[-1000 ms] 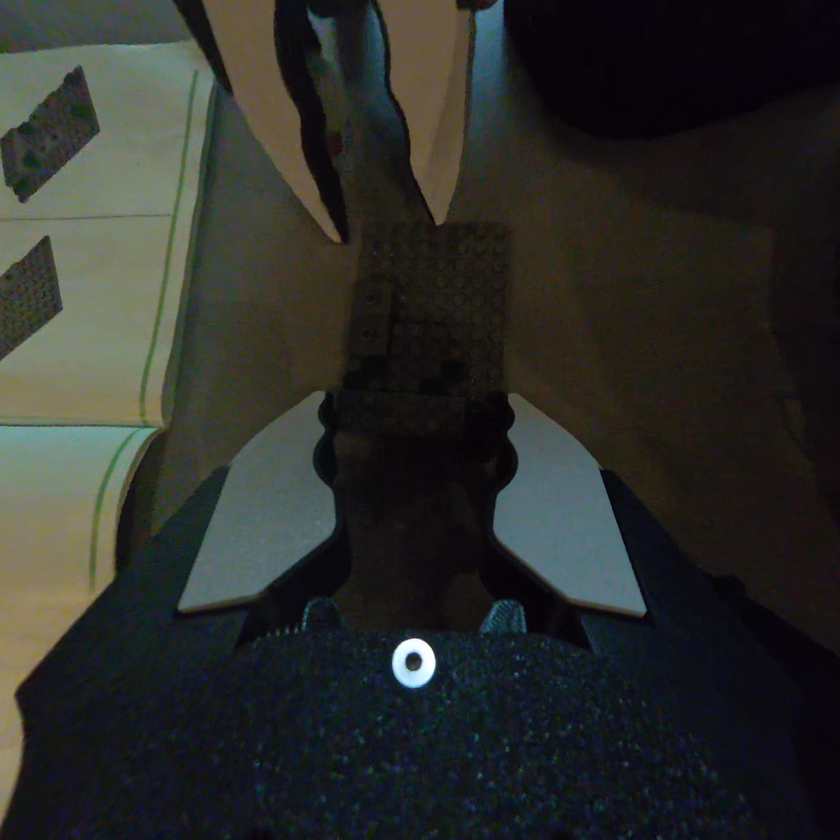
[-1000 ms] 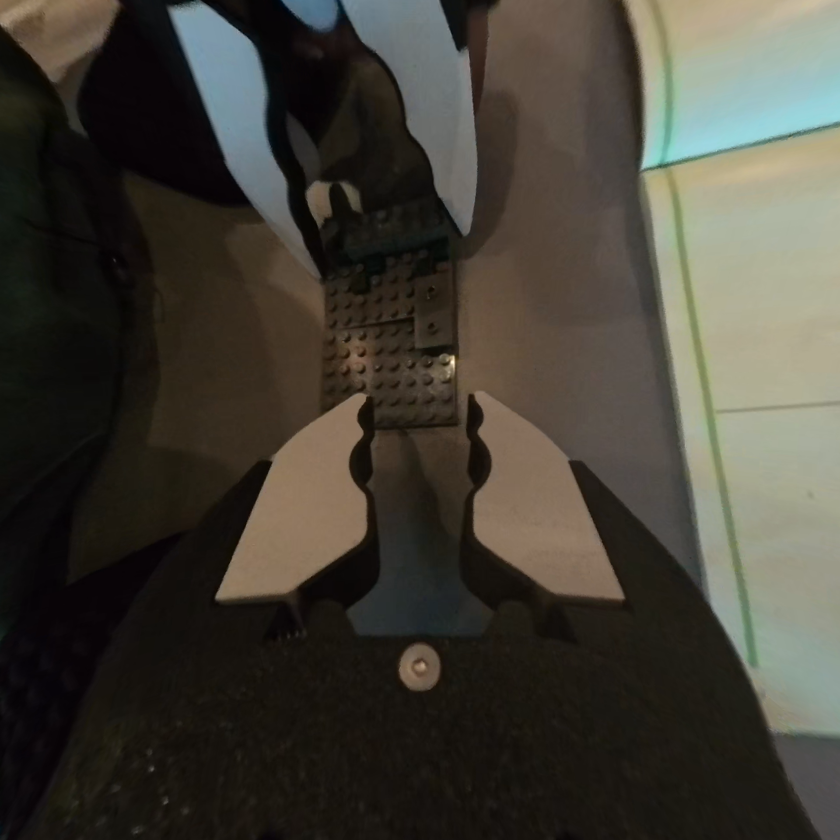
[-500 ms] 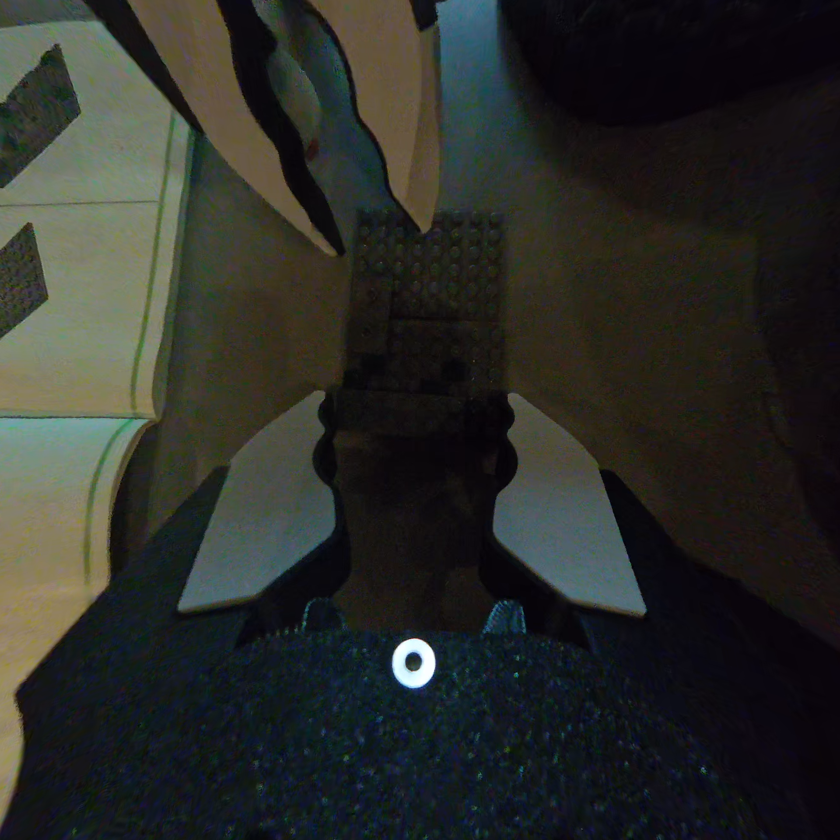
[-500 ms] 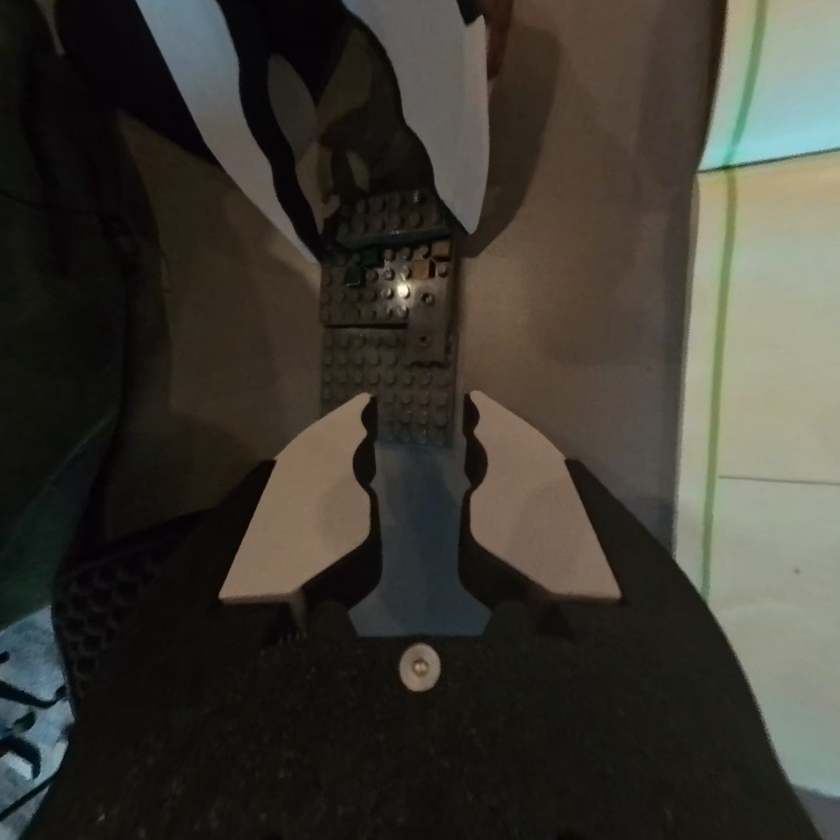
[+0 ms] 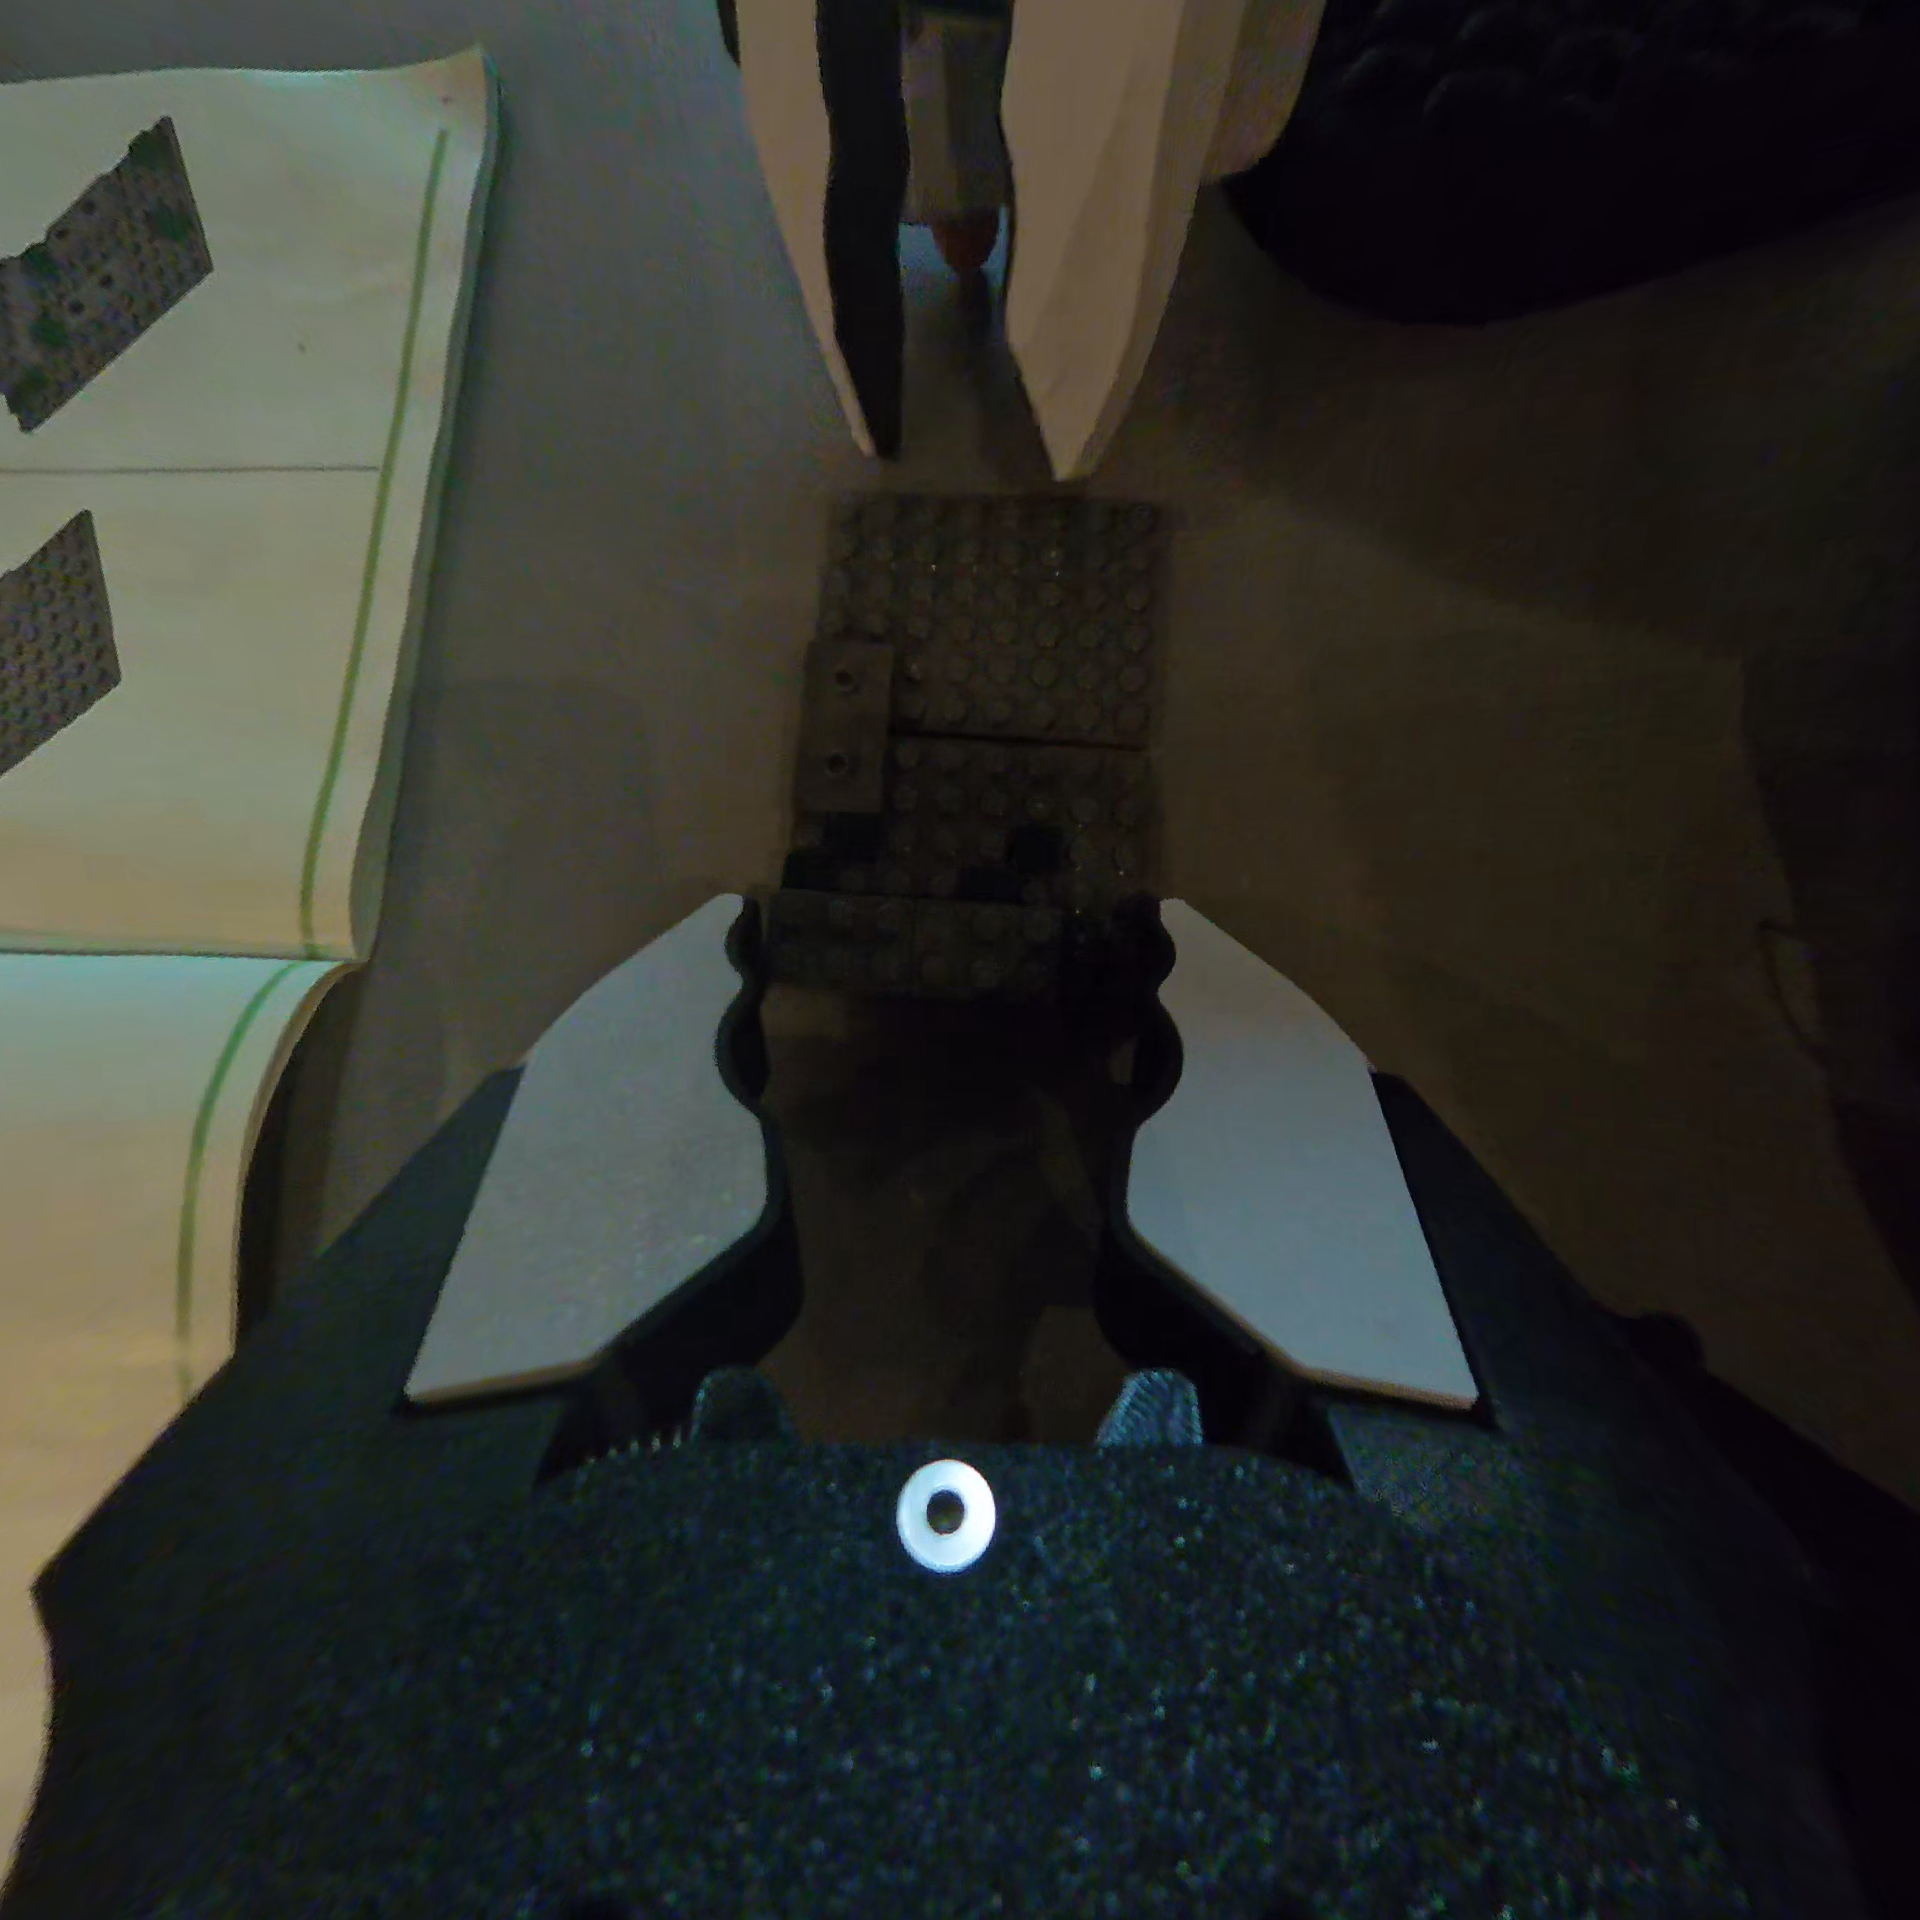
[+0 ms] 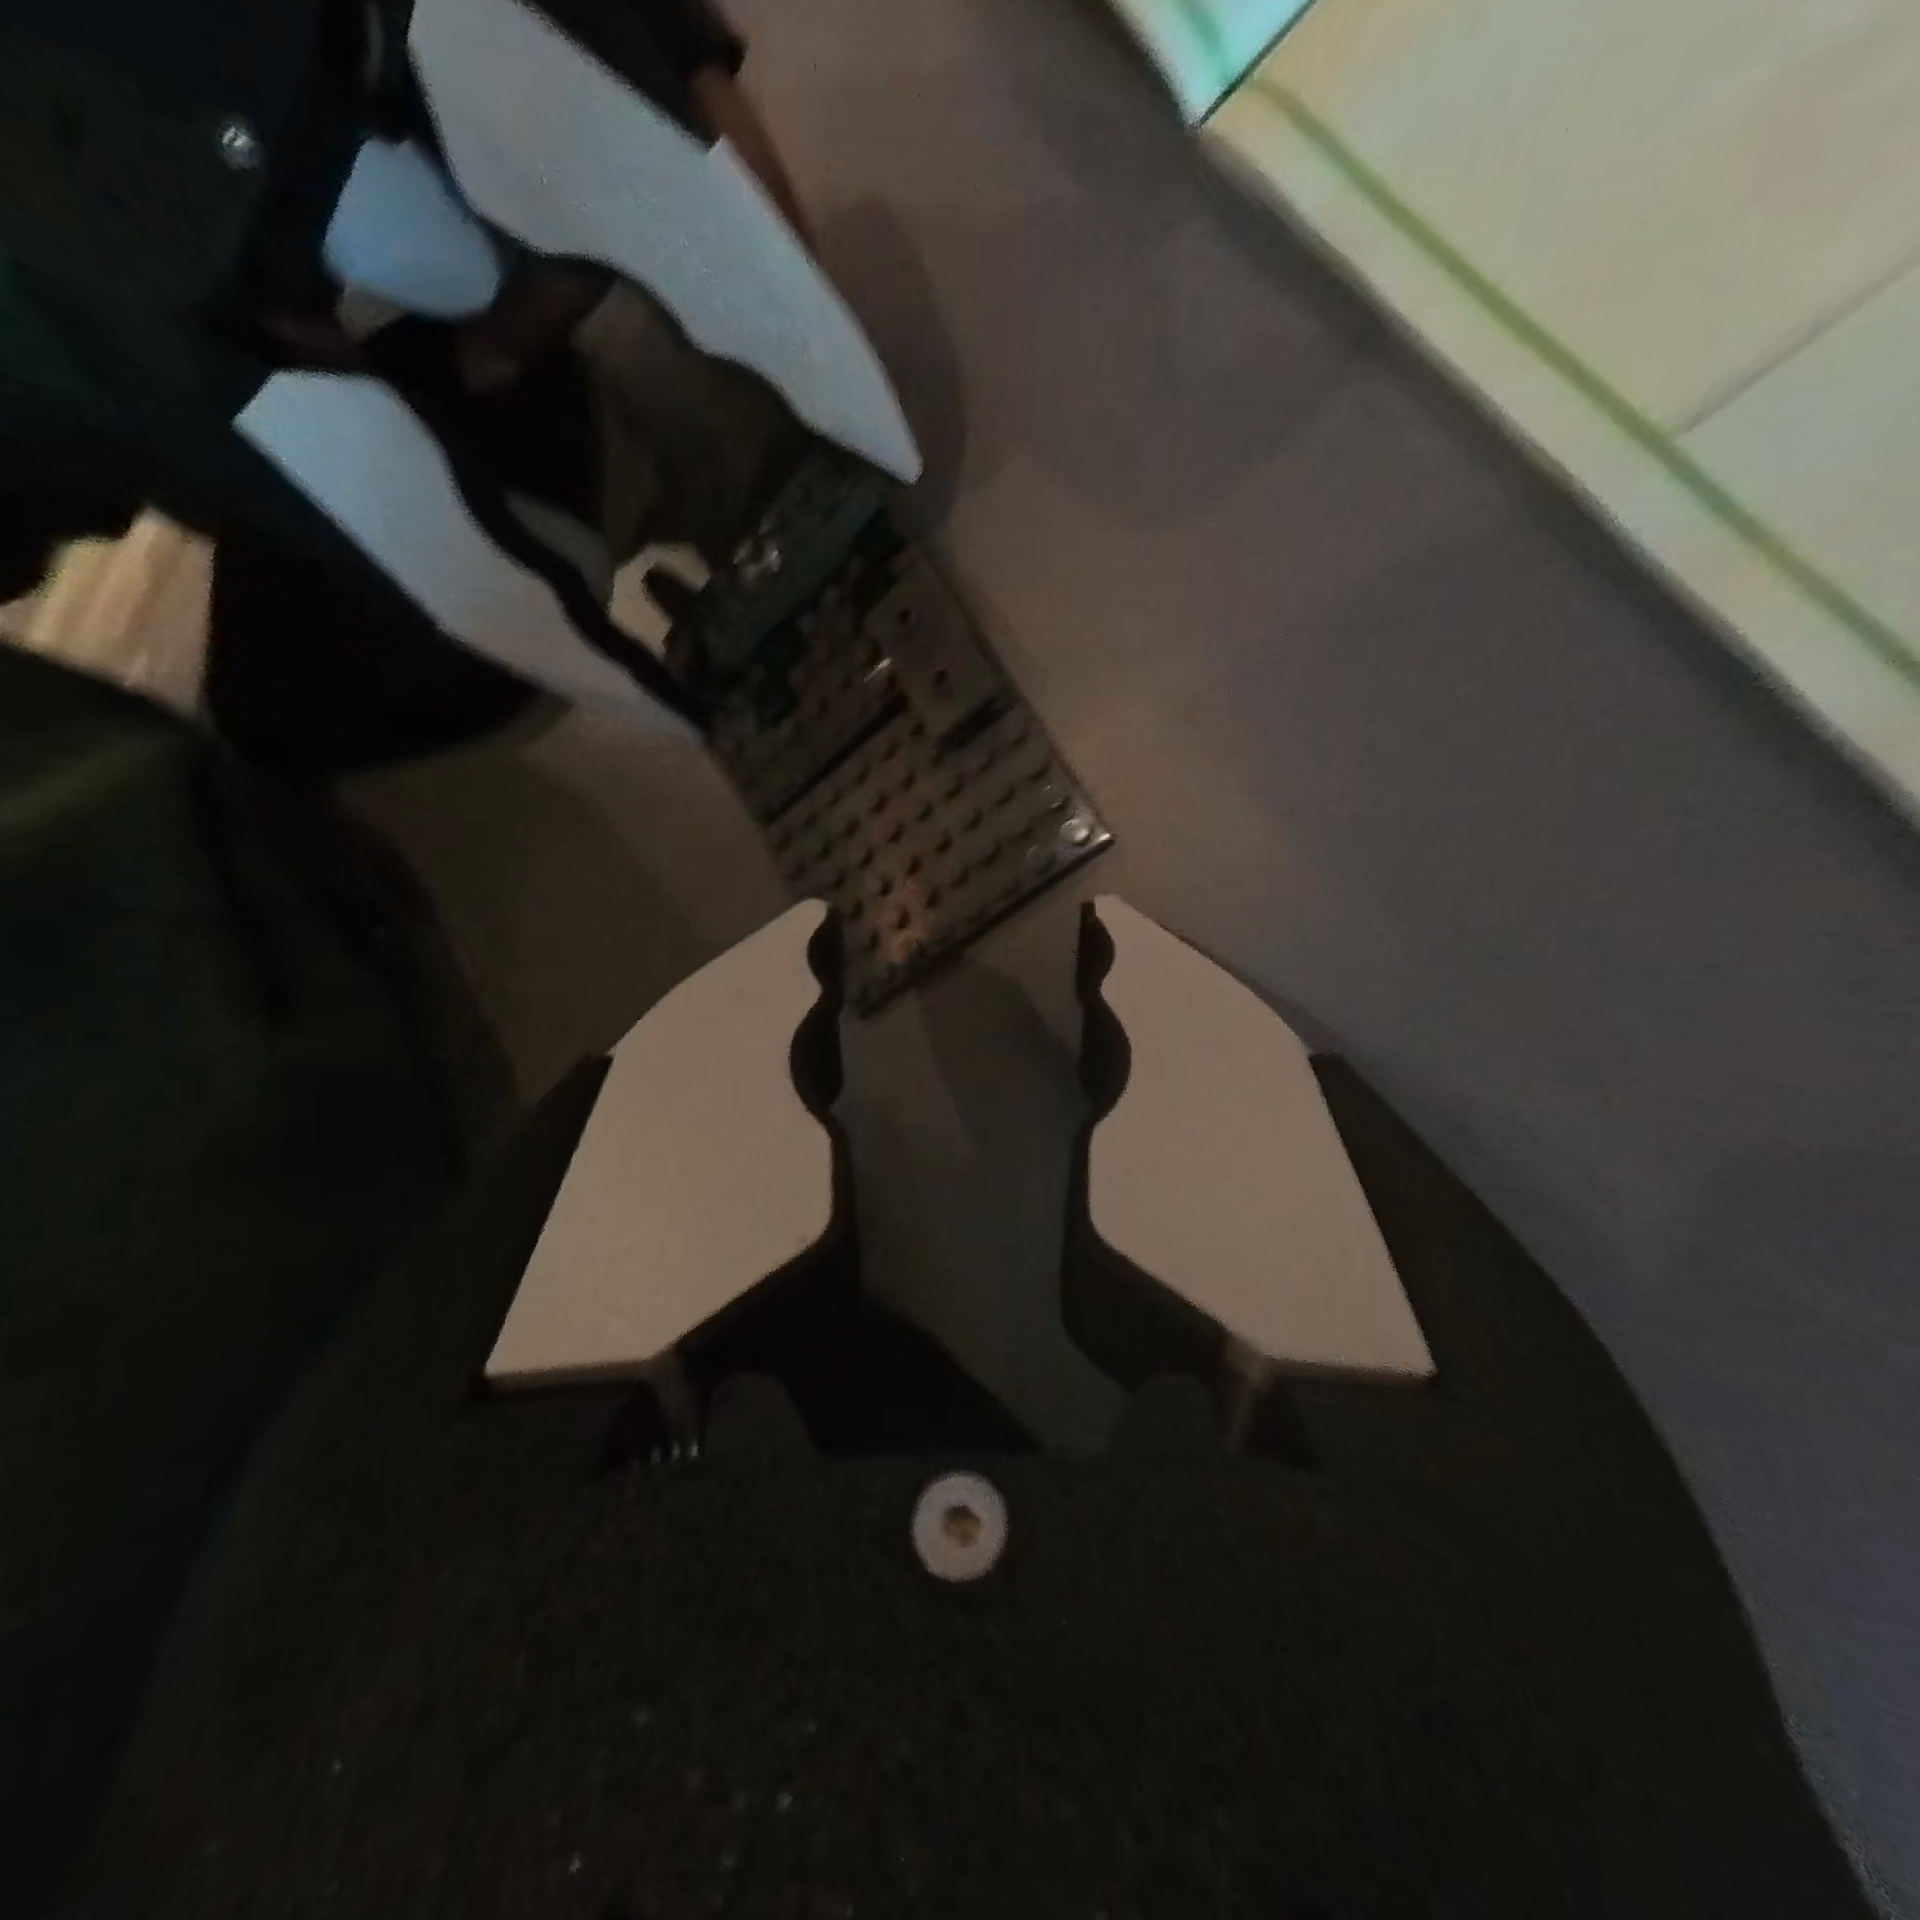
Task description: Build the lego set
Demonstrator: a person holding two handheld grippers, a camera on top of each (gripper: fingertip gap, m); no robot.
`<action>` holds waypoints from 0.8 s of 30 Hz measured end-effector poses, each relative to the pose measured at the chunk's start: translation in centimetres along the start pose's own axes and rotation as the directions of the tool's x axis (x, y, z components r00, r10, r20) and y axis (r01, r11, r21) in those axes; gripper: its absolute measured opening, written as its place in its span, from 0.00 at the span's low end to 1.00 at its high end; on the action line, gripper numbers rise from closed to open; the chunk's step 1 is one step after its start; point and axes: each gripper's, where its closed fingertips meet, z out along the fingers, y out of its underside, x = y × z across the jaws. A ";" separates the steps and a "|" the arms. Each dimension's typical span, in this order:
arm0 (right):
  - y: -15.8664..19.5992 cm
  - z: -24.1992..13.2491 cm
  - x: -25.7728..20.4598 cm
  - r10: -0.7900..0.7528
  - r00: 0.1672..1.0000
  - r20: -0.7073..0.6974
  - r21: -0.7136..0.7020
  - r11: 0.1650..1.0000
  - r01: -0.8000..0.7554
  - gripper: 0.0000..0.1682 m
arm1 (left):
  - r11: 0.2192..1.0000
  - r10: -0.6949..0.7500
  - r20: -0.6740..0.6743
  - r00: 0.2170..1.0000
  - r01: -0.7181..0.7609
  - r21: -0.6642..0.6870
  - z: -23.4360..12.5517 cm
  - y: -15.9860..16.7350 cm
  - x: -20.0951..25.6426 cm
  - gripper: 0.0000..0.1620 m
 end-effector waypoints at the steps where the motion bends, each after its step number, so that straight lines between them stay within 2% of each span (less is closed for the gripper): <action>1: -0.3 0.1 0.3 -0.021 0.999 -0.037 0.021 1.000 0.022 0.26 | 1.000 0.001 -0.004 1.000 -0.001 0.002 0.0 0.0 0.0 0.43; 4: -0.9 0.4 0.3 -0.225 0.971 -0.084 0.027 0.973 0.228 0.35 | 1.000 0.006 -0.010 1.000 -0.006 0.004 0.0 0.0 0.0 0.43; 7: -0.4 0.9 0.0 -0.478 0.869 -0.127 -0.088 0.878 0.470 0.53 | 1.000 0.009 -0.008 1.000 -0.009 0.004 -0.2 0.2 -0.1 0.43; 9: -0.3 1.5 -0.7 -0.560 0.822 -0.103 -0.121 0.828 0.548 0.55 | 1.000 0.002 -0.002 1.000 -0.002 0.009 -0.3 0.4 -0.3 0.43; 12: -0.3 1.9 -0.3 -0.627 0.773 -0.095 -0.155 0.776 0.611 0.52 | 1.000 -0.012 0.003 1.000 0.012 0.016 -0.5 0.6 -0.4 0.43; 14: -0.3 1.9 -0.4 -0.636 0.770 -0.057 -0.137 0.769 0.625 0.39 | 1.000 -0.015 0.006 1.000 0.015 0.022 -0.7 0.7 -0.3 0.43; 17: -0.6 1.9 -0.2 -0.654 0.755 -0.046 -0.123 0.754 0.646 0.37 | 0.999 -0.022 0.016 1.000 0.021 0.033 -0.9 0.7 -0.4 0.43; 18: -0.9 1.7 -0.1 -0.661 0.748 -0.068 -0.111 0.750 0.652 0.28 | 0.999 -0.022 0.019 1.000 0.021 0.036 -1.0 0.7 -0.4 0.43; 19: -1.4 1.5 -0.2 -0.665 0.742 -0.085 -0.085 0.747 0.659 0.11 | 0.999 -0.021 0.024 1.000 0.020 0.039 -1.1 0.6 -0.5 0.43; 20: -1.6 1.3 -0.3 -0.668 0.740 -0.083 -0.075 0.744 0.664 0.07 | 0.999 -0.020 0.028 0.999 0.018 0.046 -1.2 0.5 -0.5 0.43; 21: -1.4 1.3 -0.1 -0.675 0.733 -0.090 -0.103 0.738 0.667 0.13 | 0.998 -0.020 0.030 0.999 0.019 0.054 -1.3 0.4 -0.5 0.43; 22: -1.2 1.3 0.3 -0.689 0.717 -0.107 -0.142 0.724 0.675 0.24 | 0.998 -0.025 0.034 0.999 0.023 0.055 -1.4 0.4 -0.6 0.43; 23: -1.2 1.2 0.5 -0.704 0.700 -0.120 -0.157 0.710 0.686 0.30 | 0.998 -0.026 0.039 0.999 0.024 0.050 -1.4 0.4 -0.7 0.43; 24: -1.2 1.1 0.5 -0.708 0.696 -0.124 -0.152 0.706 0.691 0.31 | 0.999 -0.024 0.041 0.999 0.022 0.046 -1.4 0.5 -0.8 0.43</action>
